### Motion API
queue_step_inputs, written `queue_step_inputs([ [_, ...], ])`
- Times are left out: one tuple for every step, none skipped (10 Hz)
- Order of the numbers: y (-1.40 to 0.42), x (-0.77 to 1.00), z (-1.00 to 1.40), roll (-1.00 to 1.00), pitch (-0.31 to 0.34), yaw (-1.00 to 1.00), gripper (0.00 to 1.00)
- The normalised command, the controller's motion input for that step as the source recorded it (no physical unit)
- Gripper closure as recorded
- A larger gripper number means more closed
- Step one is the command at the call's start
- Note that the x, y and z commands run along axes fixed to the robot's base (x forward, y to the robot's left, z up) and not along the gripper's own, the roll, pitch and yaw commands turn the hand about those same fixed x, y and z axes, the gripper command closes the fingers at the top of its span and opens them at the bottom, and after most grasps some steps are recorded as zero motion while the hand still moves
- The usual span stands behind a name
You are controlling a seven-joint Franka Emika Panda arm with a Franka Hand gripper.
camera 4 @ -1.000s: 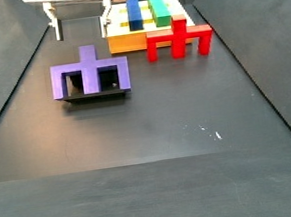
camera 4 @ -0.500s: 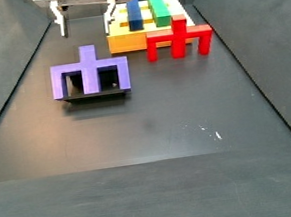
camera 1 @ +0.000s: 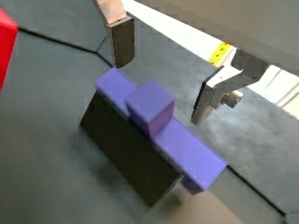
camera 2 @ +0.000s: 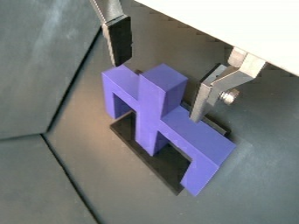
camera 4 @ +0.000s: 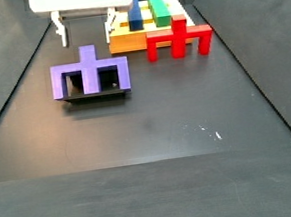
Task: Pick up the purple object. Move up. Place the purple object on the fixture. Regrasp the purple object. Move to above the board. Insert the purple object.
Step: Regrasp the purple object.
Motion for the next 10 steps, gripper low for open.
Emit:
queue_step_inputs([
  [0.0,0.25,-0.23,0.33,0.074,0.27,0.0],
  [0.0,0.16,-0.21,0.62,0.009,0.07,0.0],
  [-0.03,0.13,-0.21,0.89,0.0,0.0,0.0],
  [-0.11,0.19,-0.21,1.0,0.083,0.0,0.0],
  [-0.02,0.1,-0.23,0.76,0.017,0.0,0.0],
  [0.02,0.0,-0.02,0.14,0.0,0.0,0.0],
  [0.06,0.0,0.0,-0.01,0.0,0.01,0.0],
  [0.04,0.0,0.0,-0.05,0.0,0.03,0.0],
  [0.05,0.0,0.0,-0.14,0.0,0.05,0.0],
  [0.0,0.0,0.0,-0.06,0.0,0.06,0.0],
])
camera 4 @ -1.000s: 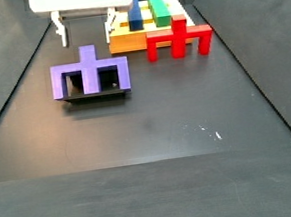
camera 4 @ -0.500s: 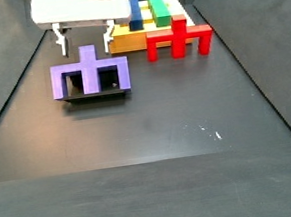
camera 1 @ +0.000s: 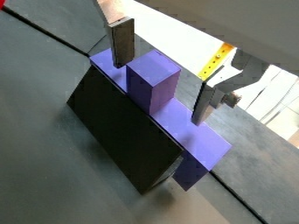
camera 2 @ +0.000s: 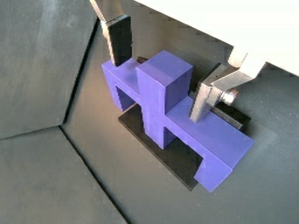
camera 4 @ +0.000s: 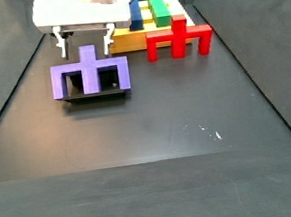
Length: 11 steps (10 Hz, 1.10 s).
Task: Pick up the purple object. Move up. Place the purple object on the fixture. Regrasp the purple object. Move to above the board. Insert the purple object.
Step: Regrasp the purple object.
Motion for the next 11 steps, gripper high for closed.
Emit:
queue_step_inputs([
  [0.0,0.0,0.0,0.0,0.0,0.0,0.0],
  [0.0,0.0,0.0,0.0,0.0,0.0,1.0],
  [0.0,0.0,0.0,0.0,0.0,0.0,1.0],
  [0.0,0.0,0.0,0.0,0.0,0.0,1.0],
  [0.0,0.0,0.0,0.0,0.0,0.0,1.0],
  [0.0,0.0,0.0,0.0,0.0,0.0,1.0],
  [0.0,0.0,0.0,0.0,0.0,0.0,1.0],
  [0.0,0.0,0.0,0.0,0.0,0.0,1.0],
  [0.0,0.0,0.0,0.0,0.0,0.0,1.0],
  [0.0,0.0,0.0,0.0,0.0,0.0,1.0],
  [0.0,0.0,0.0,0.0,0.0,0.0,1.0],
])
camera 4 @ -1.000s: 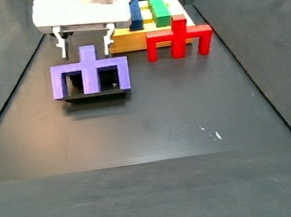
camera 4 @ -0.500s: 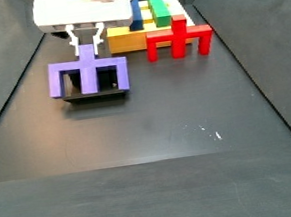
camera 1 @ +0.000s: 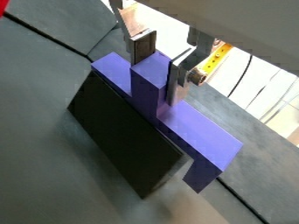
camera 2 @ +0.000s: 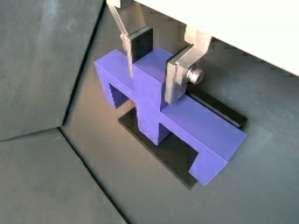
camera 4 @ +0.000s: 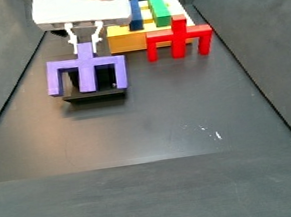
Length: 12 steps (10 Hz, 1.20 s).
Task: Pick up the purple object. Move up. Place the purple object on the fixture. Regrasp the purple object. Move to above the board. Insert the purple object.
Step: Regrasp the purple object, then move to above the board.
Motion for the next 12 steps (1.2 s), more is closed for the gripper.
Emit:
queue_step_inputs([
  [0.0,0.0,0.0,0.0,0.0,0.0,1.0],
  [0.0,0.0,0.0,0.0,0.0,0.0,1.0],
  [0.0,0.0,0.0,0.0,0.0,0.0,1.0],
  [0.0,0.0,0.0,0.0,0.0,0.0,1.0],
  [0.0,0.0,0.0,0.0,0.0,0.0,1.0],
  [0.0,0.0,0.0,0.0,0.0,0.0,1.0],
  [0.0,0.0,1.4,0.0,0.0,0.0,1.0],
  [0.01,0.01,1.4,-0.03,0.018,0.03,1.0],
  [0.01,-0.02,1.4,-0.1,0.028,0.01,1.0],
  [0.02,-0.02,1.4,-0.07,0.016,0.01,1.0],
  [0.01,-0.01,1.4,-0.05,0.026,0.01,1.0],
  [-0.01,-0.01,1.4,-0.01,0.042,0.01,1.0],
])
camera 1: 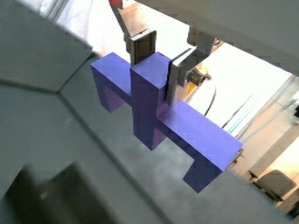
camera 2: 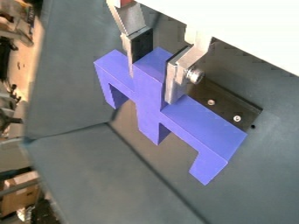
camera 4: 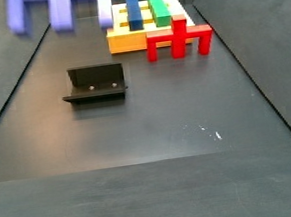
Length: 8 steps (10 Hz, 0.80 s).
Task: Pick up the purple object. Move up. Place the purple object on the fixture. Regrasp the purple object. Move to above the board. Insert the purple object.
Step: Move to above the board.
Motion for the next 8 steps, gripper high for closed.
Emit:
queue_step_inputs([
  [0.0,0.0,1.4,0.0,0.043,0.01,1.0],
  [-0.02,0.02,0.64,0.0,0.057,0.02,1.0],
  [-0.02,0.03,0.3,0.0,0.076,0.02,1.0],
  [-1.4,-1.07,0.27,-1.0,0.145,-0.07,1.0],
  [-1.4,-1.1,0.3,-1.0,0.133,-0.07,1.0],
  [-1.4,-1.16,0.31,-1.0,0.121,-0.06,1.0],
  [-1.4,-1.21,0.28,-1.0,0.12,-0.04,1.0],
  [-1.4,-1.2,0.28,-1.0,0.123,-0.04,1.0],
])
